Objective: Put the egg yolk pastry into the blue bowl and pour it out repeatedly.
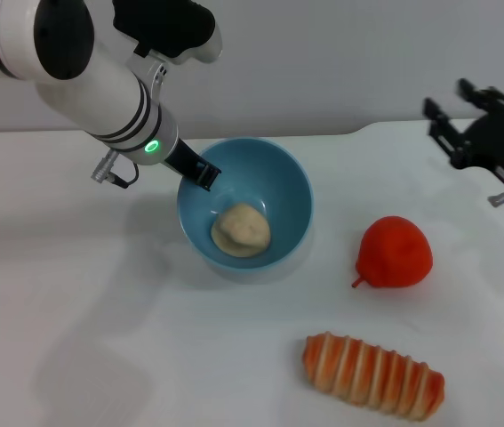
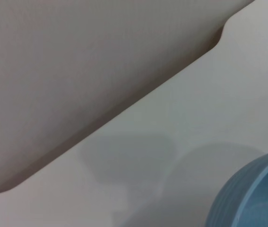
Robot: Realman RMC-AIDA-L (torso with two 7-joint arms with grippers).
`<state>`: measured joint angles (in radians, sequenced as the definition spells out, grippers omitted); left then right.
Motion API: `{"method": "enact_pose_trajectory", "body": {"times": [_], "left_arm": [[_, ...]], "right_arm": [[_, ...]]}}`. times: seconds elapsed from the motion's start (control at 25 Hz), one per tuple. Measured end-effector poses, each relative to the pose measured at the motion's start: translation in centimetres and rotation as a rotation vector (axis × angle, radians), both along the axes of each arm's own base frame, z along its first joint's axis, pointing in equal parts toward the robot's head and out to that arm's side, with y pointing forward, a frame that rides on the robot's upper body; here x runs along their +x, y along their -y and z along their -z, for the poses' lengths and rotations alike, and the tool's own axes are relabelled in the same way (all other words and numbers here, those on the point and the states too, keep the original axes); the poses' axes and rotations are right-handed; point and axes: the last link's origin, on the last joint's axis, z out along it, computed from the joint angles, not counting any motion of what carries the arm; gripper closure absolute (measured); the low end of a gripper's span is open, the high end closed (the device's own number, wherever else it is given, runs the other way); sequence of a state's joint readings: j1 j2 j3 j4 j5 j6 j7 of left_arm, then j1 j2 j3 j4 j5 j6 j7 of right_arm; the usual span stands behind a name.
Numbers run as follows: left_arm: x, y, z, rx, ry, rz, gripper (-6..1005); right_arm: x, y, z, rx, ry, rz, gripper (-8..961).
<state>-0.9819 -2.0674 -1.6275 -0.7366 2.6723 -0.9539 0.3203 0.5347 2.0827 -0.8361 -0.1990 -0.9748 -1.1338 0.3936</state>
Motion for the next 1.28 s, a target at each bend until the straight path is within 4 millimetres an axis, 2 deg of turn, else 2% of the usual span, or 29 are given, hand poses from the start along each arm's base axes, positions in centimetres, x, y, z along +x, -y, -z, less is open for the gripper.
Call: {"method": "enact_pose_trajectory", "body": {"times": [0.2, 0.32, 0.52, 0.72, 1.08, 1.28], "left_arm": [[0.3, -0.1, 0.0, 0.008, 0.007, 0.013, 999], [0.8, -0.3, -0.1, 0.018, 0.015, 0.037, 1000], [2.0, -0.4, -0.2, 0.03, 0.019, 0.1, 1000], [2.6, -0.4, -0.2, 0.036, 0.029, 0.126, 1000], [3.7, -0.6, -0.3, 0.079, 0.058, 0.204, 1000], [6.0, 0.4, 0.2, 0.116, 0.09, 0.369, 1000]], "right_arm": [[2.9, 2.1, -2.4, 0.275, -0.215, 0.166, 497], [4.5, 3.3, -3.7, 0.369, -0.265, 0.221, 497], [6.1, 5.4, -4.4, 0.351, -0.397, 0.25, 497], [6.3, 6.0, -3.9, 0.278, -0.455, 0.254, 498], [7.3, 5.5, -3.0, 0.239, -0.425, 0.343, 322], [7.9, 6.4, -2.2, 0.231, -0.368, 0.374, 208]]}}
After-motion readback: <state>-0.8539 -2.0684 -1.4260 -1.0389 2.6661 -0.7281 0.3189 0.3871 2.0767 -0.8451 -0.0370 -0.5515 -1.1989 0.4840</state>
